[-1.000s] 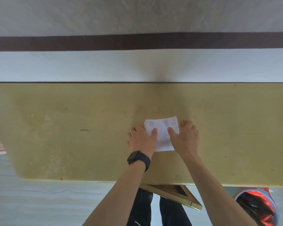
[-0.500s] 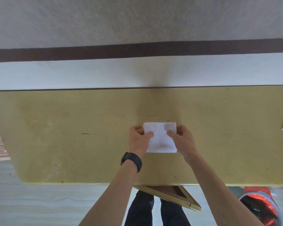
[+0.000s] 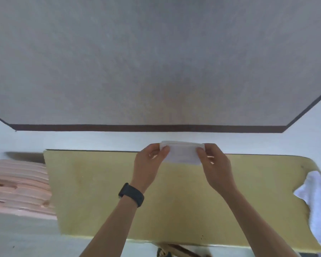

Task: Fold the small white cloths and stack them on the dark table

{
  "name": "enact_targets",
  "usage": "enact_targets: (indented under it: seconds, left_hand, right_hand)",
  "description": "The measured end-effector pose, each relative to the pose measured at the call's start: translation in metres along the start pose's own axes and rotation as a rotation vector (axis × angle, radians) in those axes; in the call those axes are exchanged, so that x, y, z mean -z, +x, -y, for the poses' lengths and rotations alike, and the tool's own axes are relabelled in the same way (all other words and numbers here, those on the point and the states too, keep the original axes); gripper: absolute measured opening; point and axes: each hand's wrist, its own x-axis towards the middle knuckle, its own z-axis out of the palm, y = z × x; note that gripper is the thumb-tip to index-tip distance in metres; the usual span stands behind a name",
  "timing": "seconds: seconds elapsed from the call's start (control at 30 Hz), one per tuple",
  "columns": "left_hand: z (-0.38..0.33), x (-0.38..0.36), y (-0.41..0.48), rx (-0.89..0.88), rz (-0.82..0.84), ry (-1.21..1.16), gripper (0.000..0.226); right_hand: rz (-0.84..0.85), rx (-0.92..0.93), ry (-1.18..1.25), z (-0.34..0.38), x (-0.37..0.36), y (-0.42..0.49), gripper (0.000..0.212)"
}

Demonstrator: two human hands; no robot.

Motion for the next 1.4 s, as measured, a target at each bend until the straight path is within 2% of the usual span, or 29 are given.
enact_targets:
  seconds: [0.17,0.23,0.33,0.43,0.6,0.73,0.87,1.2,1.4]
  left_hand:
    - [-0.079,0.042,-0.039,-0.253,-0.169,0.022,0.011]
    - [-0.100,0.054,-0.065,-0.323,-0.269,0.042,0.016]
    - [-0.118,0.070,-0.110,-0.384,-0.424,0.096,0.024]
    - [-0.126,0.083,-0.161,-0.391,-0.573,0.158,0.022]
    - [-0.093,0.111,-0.264,-0.227,-0.776,0.110,0.025]
    - [-0.037,0.144,-0.373,-0.003,-0.950,0.026,0.026]
    - [0.007,0.184,-0.495,0.144,-1.166,-0.079,0.029]
    - [0.085,0.284,-0.863,0.326,-1.698,-0.186,0.026]
    - [0.129,0.333,-1.086,0.446,-1.915,-0.126,0.024]
  right_hand:
    - [-0.083,0.256,0.038,0.093,0.006,-0.017,0.010]
    - [-0.078,0.341,0.040,0.122,0.007,-0.031,0.018]
    - [-0.072,0.450,0.038,0.157,0.004,-0.060,0.032]
    - [-0.048,0.491,0.032,0.177,-0.003,-0.101,0.029]
    - [0.207,0.461,0.055,0.172,-0.024,-0.188,0.026]
    - [0.481,0.399,0.065,0.161,-0.057,-0.290,0.025]
    - [0.707,0.462,0.065,0.158,-0.099,-0.408,0.022]
    - [1.212,0.660,0.144,0.192,-0.159,-0.788,0.023]
    - [1.433,0.742,0.168,0.198,-0.177,-1.027,0.025]
